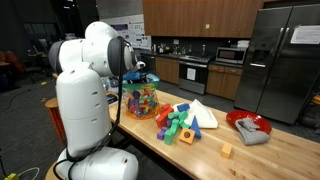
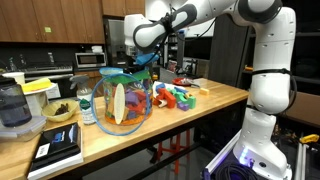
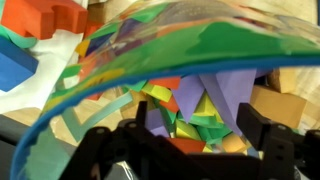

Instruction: Transfer a block from the bag to the table

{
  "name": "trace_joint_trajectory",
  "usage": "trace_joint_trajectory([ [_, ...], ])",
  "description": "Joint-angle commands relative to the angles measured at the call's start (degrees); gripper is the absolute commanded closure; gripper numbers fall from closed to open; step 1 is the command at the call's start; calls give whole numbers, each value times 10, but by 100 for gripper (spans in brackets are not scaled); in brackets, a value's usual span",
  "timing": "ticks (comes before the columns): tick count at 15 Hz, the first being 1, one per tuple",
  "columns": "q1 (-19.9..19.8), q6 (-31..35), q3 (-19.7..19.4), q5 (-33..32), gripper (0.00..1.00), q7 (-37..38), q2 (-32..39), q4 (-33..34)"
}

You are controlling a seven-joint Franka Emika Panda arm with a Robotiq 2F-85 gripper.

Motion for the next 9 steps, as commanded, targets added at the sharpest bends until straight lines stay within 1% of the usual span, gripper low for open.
trace_joint_trajectory([
  [1,5,8,3,7,0,0,7,-1],
  [9,22,27,13,19,0,1,32,-14],
])
